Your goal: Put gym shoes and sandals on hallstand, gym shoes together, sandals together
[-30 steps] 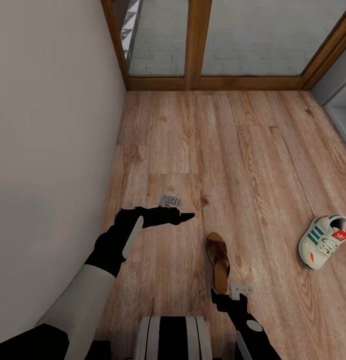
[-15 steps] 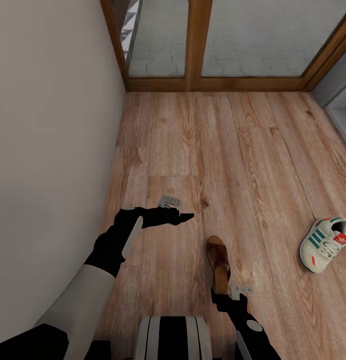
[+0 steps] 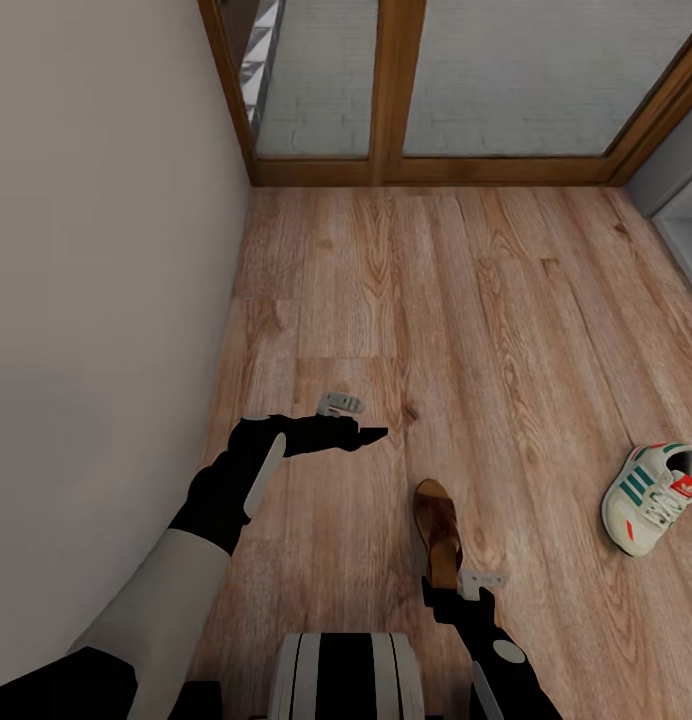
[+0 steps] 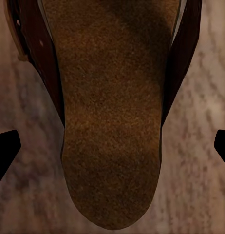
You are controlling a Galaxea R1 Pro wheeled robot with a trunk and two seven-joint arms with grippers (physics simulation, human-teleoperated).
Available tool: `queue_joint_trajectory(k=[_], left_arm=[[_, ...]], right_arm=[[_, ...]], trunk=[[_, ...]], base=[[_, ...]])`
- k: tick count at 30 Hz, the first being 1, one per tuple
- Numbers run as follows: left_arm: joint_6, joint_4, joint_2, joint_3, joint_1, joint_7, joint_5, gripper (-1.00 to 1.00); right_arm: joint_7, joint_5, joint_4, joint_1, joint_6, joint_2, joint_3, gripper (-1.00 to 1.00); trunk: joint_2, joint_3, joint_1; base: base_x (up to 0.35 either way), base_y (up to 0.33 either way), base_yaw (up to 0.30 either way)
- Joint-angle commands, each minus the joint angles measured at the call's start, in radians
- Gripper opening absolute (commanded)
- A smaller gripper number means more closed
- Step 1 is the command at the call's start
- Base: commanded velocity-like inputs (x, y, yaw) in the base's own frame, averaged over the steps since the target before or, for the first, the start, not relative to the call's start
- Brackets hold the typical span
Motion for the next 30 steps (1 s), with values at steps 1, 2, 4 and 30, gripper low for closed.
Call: queue_joint_trajectory(k=[1, 2, 4, 30], left_arm=[[0.009, 0.0, 0.0, 0.0, 0.0, 0.003, 0.01, 1.0], [0.009, 0.0, 0.0, 0.0, 0.0, 0.003, 0.01, 1.0], [0.009, 0.0, 0.0, 0.0, 0.0, 0.003, 0.01, 1.0], [0.007, 0.0, 0.001, -0.001, 0.0, 0.003, 0.01, 1.0]], right_arm=[[-0.002, -0.002, -0.002, 0.0, 0.006, 0.0, 0.0, 1.0], [-0.002, -0.002, -0.002, 0.0, 0.006, 0.0, 0.0, 1.0], [-0.002, -0.002, -0.002, 0.0, 0.006, 0.0, 0.0, 1.0], [-0.003, -0.002, -0.002, 0.0, 0.006, 0.0, -0.002, 1.0]], trunk=[[0.0, -0.001, 0.0], [0.0, -0.001, 0.0], [0.0, -0.001, 0.0], [-0.001, -0.023, 0.002]], base=[[0.008, 0.0, 0.0], [0.006, 0.0, 0.0], [0.005, 0.0, 0.0], [0.001, 0.0, 0.0]])
